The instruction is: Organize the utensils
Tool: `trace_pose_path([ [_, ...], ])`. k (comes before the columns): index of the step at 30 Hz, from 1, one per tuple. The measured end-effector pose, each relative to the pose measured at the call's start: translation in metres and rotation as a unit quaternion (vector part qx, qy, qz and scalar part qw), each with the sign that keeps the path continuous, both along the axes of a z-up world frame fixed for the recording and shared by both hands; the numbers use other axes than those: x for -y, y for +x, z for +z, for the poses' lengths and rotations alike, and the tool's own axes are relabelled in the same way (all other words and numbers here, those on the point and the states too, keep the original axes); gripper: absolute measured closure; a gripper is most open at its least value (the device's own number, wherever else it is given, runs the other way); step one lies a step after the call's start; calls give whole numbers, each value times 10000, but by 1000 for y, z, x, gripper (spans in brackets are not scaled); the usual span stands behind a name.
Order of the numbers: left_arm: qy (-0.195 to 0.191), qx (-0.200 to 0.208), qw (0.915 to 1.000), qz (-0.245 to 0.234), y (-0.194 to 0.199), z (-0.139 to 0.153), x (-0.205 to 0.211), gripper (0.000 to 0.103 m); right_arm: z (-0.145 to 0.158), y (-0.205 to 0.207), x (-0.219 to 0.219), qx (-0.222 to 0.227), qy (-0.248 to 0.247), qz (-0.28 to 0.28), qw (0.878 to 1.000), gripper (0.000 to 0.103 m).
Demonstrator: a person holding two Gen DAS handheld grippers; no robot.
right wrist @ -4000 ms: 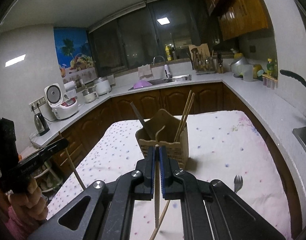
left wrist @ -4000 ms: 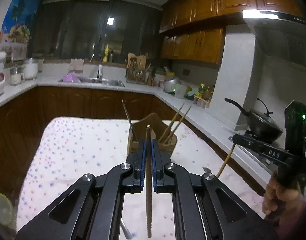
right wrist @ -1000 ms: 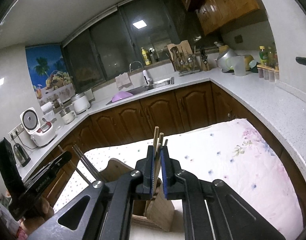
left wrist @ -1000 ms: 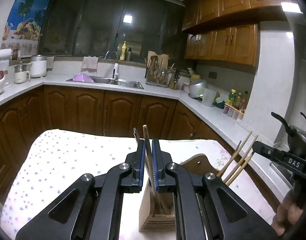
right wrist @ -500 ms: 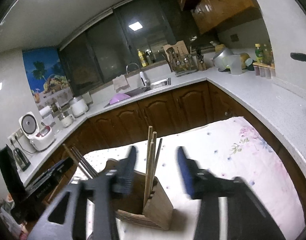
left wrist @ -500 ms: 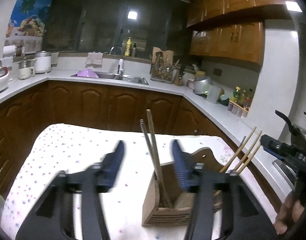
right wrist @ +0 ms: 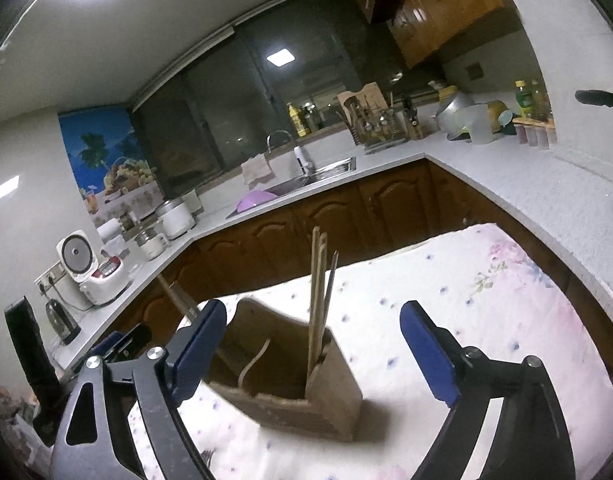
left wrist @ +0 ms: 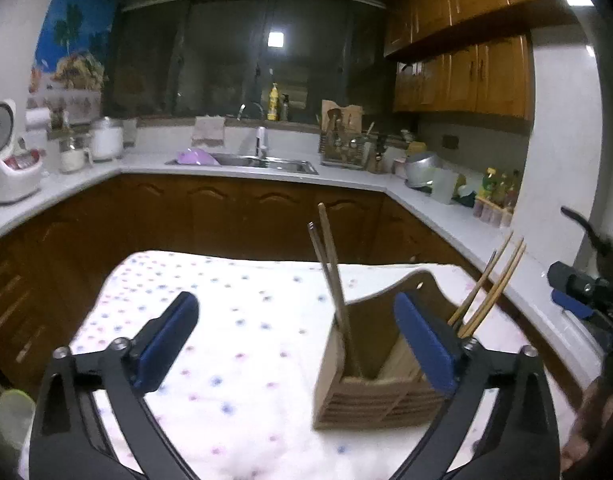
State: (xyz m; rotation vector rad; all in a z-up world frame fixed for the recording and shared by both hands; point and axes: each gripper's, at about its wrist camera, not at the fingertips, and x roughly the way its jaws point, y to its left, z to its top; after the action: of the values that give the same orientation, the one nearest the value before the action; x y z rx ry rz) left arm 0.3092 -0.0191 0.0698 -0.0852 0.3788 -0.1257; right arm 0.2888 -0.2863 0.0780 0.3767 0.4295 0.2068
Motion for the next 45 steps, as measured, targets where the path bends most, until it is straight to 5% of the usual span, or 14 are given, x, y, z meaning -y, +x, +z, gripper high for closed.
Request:
trace_pose_path([
  [13,389,-102,9992,78,-79,-13,-11,0,-8,-72,-21,83,-188,272,9994,2],
  [31,-266,-174,9986,430,-191,-18,-57,0,-6,-177,-61,527,-670,572,9947,1],
  [45,37,83,9991,405,-264,-26,-54,0,-16,-248,-70,640,-819,224,9943,0],
])
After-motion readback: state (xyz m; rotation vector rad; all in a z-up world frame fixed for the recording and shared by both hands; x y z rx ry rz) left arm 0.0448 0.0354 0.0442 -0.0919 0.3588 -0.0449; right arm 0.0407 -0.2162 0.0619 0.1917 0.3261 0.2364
